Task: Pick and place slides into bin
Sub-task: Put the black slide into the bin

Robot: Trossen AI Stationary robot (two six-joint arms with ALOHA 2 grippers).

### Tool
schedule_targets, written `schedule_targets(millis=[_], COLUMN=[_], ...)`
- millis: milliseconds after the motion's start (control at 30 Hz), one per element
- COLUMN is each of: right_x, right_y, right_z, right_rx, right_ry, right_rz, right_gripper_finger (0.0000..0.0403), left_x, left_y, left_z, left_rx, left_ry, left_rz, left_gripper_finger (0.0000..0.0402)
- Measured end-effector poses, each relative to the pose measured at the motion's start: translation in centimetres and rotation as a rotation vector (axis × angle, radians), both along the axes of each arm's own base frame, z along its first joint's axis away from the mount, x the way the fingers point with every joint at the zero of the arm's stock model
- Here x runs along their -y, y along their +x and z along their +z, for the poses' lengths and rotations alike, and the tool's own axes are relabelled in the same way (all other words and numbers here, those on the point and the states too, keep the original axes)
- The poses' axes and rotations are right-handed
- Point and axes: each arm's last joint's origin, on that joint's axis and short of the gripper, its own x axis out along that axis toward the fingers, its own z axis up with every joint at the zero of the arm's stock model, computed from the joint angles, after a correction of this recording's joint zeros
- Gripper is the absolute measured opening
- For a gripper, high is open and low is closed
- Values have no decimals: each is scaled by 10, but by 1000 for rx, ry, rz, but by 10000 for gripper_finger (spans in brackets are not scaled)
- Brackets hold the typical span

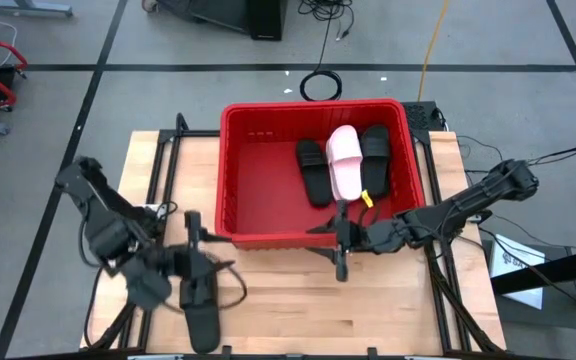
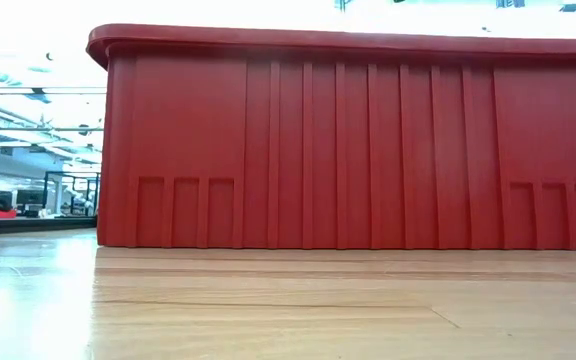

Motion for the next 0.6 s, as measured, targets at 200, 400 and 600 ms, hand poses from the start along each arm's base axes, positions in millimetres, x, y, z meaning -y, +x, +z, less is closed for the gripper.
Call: schedule_targets(millis=[200,400,600], right_x=[-10,-15,-27], right_y=[6,5,-1], right_z=[-17,-21,-22], right_rx=[68,131,124], right_ry=[74,98,127], right_rz=[12,80,145], right_gripper_finger=[172,173,171], left_x=[33,64,87], left_y=[-1,3,8], left_z=[-19,-47,-88], left_rx=[15,-20,-108], left_ry=[17,35,122], left_rz=[21,15,46], left_gripper_finger=[225,225,225])
